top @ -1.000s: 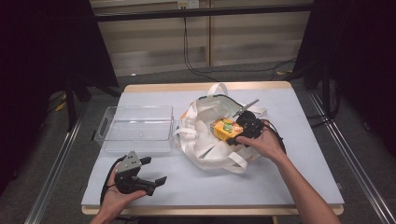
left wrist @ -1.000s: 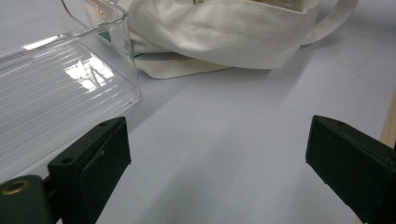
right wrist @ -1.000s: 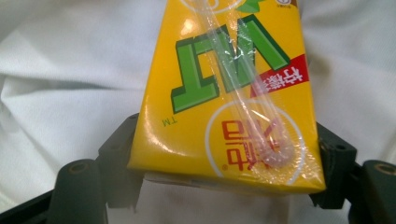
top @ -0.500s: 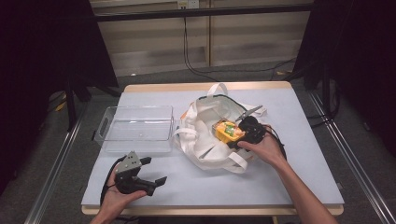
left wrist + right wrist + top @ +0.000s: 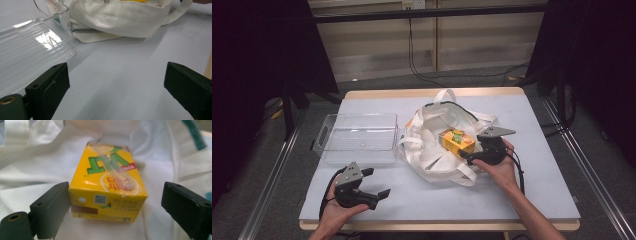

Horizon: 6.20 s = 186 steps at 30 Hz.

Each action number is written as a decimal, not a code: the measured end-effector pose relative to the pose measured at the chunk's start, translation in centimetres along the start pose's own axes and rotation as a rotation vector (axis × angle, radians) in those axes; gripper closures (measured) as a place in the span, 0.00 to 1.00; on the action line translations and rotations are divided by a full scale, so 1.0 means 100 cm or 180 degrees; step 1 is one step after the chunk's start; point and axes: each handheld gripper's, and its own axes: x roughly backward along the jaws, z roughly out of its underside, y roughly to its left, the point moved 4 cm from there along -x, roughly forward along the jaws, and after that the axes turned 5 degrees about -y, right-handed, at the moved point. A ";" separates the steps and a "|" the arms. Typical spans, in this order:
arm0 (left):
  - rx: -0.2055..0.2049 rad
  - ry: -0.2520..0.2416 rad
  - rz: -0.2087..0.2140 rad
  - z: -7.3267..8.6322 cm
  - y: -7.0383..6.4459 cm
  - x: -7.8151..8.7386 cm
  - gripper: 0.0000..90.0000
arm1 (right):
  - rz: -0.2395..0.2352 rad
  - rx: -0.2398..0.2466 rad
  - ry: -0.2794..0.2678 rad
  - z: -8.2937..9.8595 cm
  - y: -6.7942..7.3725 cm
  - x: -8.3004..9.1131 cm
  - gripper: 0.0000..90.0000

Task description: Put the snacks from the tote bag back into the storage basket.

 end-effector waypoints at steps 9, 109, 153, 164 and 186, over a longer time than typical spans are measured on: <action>-0.0033 0.0002 -0.0002 0.000 0.000 0.001 0.07 | 0.0105 -0.0121 -0.0326 0.012 0.008 -0.002 0.12; -0.0011 -0.0007 0.0062 0.000 -0.001 -0.001 0.07 | -0.0389 0.0450 0.2798 -0.135 0.002 -0.095 0.30; 0.0101 -0.0009 0.0055 -0.002 0.000 -0.004 0.11 | -0.0345 -0.0034 0.0772 -0.081 -0.015 -0.014 0.12; 0.0127 -0.0128 -0.0015 -0.012 -0.001 -0.004 0.18 | -0.0369 -0.0059 0.0188 -0.048 -0.006 0.032 0.18; -0.0098 -0.0204 0.0112 -0.058 -0.016 -0.041 0.29 | -0.0362 -0.0230 -0.0183 0.004 0.013 0.089 0.22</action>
